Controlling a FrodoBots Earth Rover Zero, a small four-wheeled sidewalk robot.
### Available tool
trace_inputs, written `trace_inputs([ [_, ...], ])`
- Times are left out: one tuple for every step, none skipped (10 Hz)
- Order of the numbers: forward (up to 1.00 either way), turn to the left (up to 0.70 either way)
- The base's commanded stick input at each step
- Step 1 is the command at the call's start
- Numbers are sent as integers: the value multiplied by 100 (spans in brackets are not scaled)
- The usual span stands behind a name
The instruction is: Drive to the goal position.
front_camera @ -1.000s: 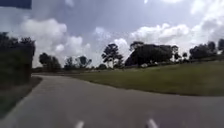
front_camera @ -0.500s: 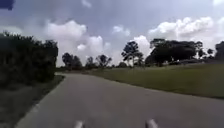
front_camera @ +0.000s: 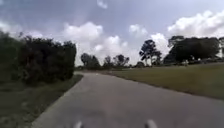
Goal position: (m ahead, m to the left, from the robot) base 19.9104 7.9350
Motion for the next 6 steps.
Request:
trace_inputs([
  [85, 0],
  [85, 0],
  [85, 0],
  [85, 0],
  [85, 0],
  [85, 0],
])
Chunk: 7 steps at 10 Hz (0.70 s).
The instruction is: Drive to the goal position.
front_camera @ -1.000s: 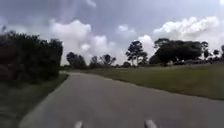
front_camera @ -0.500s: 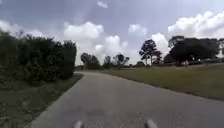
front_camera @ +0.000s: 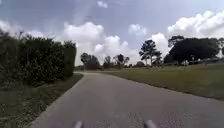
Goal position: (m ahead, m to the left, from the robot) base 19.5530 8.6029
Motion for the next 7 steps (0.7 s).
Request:
trace_inputs([
  [85, 0],
  [85, 0],
  [85, 0],
  [85, 0],
  [85, 0],
  [85, 0],
  [85, 0],
])
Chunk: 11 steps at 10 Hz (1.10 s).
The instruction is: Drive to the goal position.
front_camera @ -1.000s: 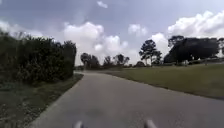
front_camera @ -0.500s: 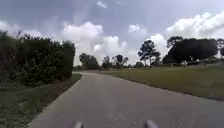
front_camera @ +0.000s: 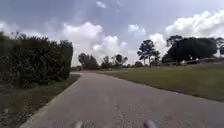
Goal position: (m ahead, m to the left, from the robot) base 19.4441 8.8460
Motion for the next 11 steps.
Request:
trace_inputs([
  [85, 0],
  [85, 0],
  [85, 0],
  [85, 0],
  [85, 0],
  [85, 0],
  [85, 0],
  [85, 0],
  [85, 0],
  [85, 0],
  [85, 0],
])
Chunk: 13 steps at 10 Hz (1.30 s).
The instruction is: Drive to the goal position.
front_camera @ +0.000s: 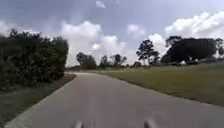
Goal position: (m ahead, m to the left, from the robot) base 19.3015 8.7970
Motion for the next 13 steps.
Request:
trace_inputs([
  [85, 0],
  [85, 0],
  [85, 0],
  [85, 0],
  [85, 0],
  [85, 0],
  [85, 0],
  [85, 0],
  [85, 0],
  [85, 0],
  [85, 0],
  [85, 0],
  [85, 0],
])
